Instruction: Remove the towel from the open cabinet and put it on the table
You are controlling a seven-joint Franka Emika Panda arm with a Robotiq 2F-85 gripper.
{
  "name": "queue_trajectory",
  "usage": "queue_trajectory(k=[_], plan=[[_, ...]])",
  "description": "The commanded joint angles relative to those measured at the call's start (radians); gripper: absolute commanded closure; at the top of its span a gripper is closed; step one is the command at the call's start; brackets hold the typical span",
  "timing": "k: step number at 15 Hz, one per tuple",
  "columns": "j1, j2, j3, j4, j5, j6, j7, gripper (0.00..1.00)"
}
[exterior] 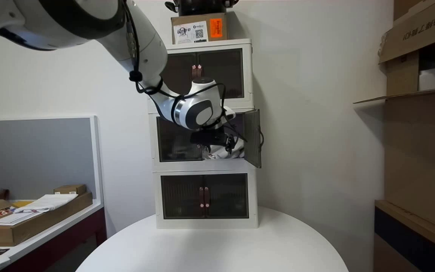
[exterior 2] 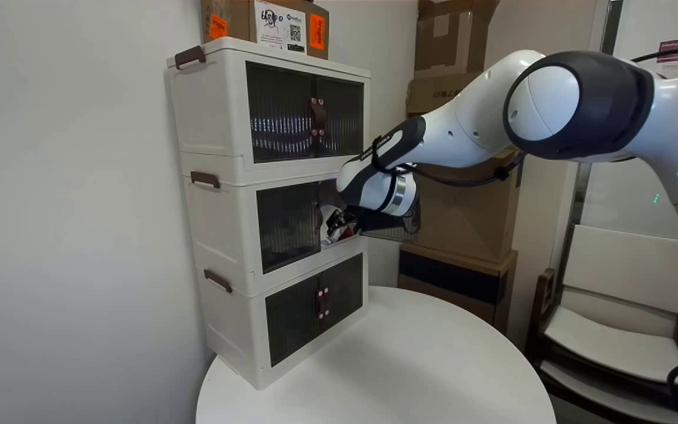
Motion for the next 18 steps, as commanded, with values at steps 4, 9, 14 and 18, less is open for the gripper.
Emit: queue_trajectory(k=[4, 9, 14, 18], plan=[[-0.004, 0.126, 0.032, 0.126, -0.024, 0.150, 0.142, 0.00], [0.000, 0.197, 0.032, 0.205, 0.006, 0.187, 0.137, 0.09], [-0.003, 0.232, 0.040, 0.255, -0.003, 0.187, 0.119, 0.58], [-0.005, 0.243, 0.048, 0.274, -0.005, 0.185, 0.109, 0.87]])
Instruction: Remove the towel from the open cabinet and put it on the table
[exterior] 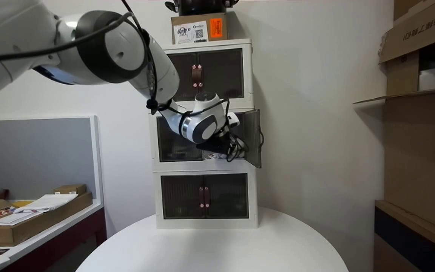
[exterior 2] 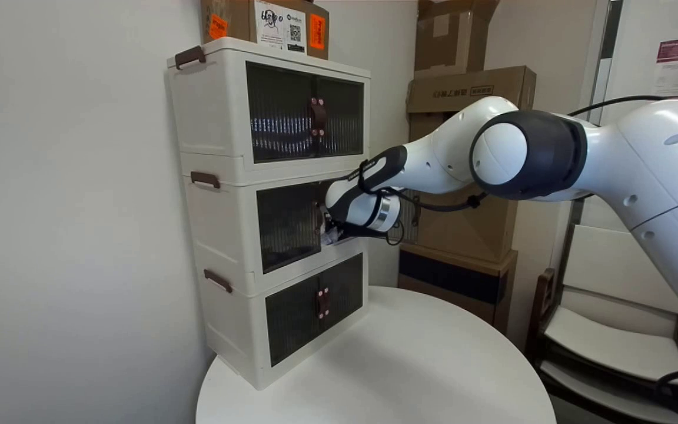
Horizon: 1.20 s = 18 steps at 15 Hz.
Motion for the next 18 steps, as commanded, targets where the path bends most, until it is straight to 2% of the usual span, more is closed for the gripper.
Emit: queue_trajectory(k=[1, 3, 8, 13, 16, 18], plan=[[-0.004, 0.033, 0.016, 0.053, -0.003, 0.014, -0.017, 0.95], [-0.017, 0.023, 0.038, 0.049, 0.001, -0.004, -0.033, 1.00], [-0.058, -0.066, 0.119, -0.048, -0.006, -0.025, -0.130, 0.98], [-0.032, -0.236, 0.043, -0.244, -0.035, 0.003, -0.146, 0.98], [-0.017, -0.351, -0.032, -0.375, -0.069, -0.040, -0.126, 0.98], [-0.037, -0.433, -0.045, -0.472, -0.077, -0.072, -0.148, 0.98]])
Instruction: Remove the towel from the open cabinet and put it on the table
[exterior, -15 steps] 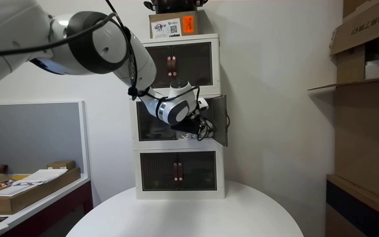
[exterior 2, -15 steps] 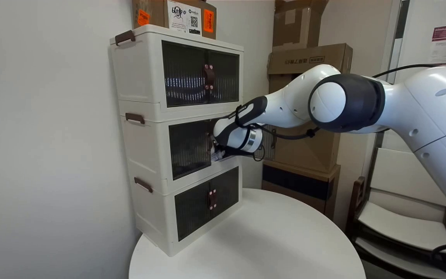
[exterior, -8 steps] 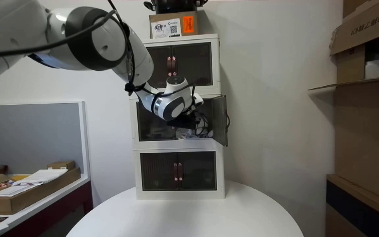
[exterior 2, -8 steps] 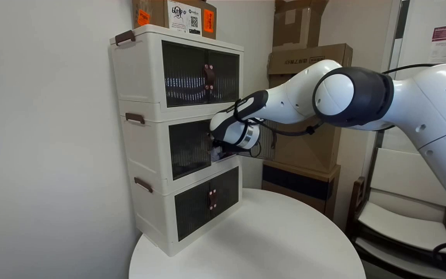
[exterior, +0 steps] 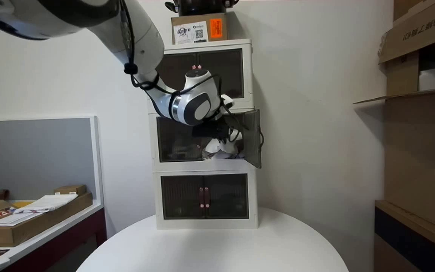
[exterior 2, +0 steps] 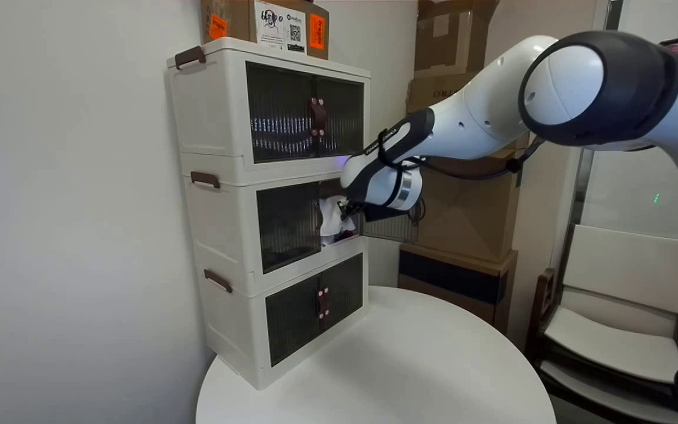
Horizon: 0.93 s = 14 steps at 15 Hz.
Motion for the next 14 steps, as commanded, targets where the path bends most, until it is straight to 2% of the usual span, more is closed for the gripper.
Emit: queue_trajectory(k=[1, 4, 9, 14], plan=[[-0.025, -0.199, -0.029, -0.230, -0.019, -0.066, -0.028, 0.98], [-0.047, -0.311, -0.026, -0.328, -0.020, -0.115, -0.077, 0.98], [-0.050, -0.516, -0.029, -0.496, -0.045, -0.087, -0.139, 0.98], [-0.044, -0.681, -0.031, -0.589, -0.046, -0.096, -0.205, 0.98]])
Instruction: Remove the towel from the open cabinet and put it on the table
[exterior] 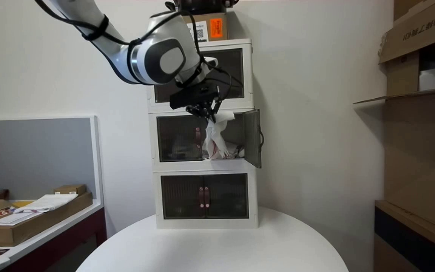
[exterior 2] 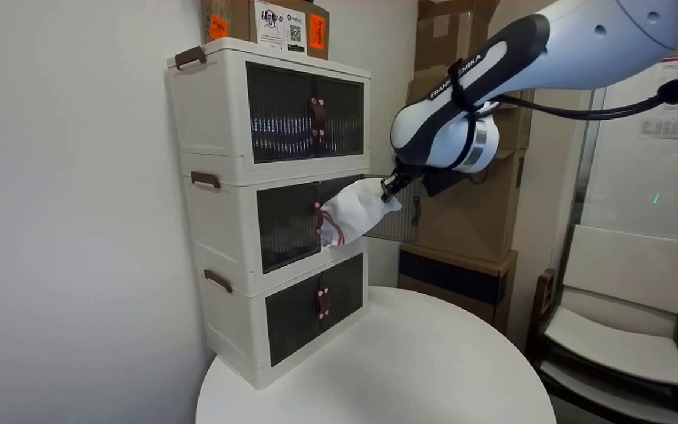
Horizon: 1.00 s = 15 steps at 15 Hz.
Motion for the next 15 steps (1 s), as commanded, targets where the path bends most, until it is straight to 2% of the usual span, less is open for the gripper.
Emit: queue_trajectory(k=[1, 8, 9, 12, 15], plan=[[-0.001, -0.146, -0.005, -0.090, -0.010, 0.001, -0.042, 0.98], [-0.024, -0.313, -0.018, -0.117, -0.025, -0.027, -0.047, 0.98], [0.071, -0.319, -0.119, -0.110, -0.110, -0.039, 0.016, 0.98], [0.126, -0.329, -0.200, -0.101, -0.159, -0.096, 0.017, 0.98], [0.172, -0.301, -0.293, -0.110, -0.139, -0.164, 0.004, 0.98]])
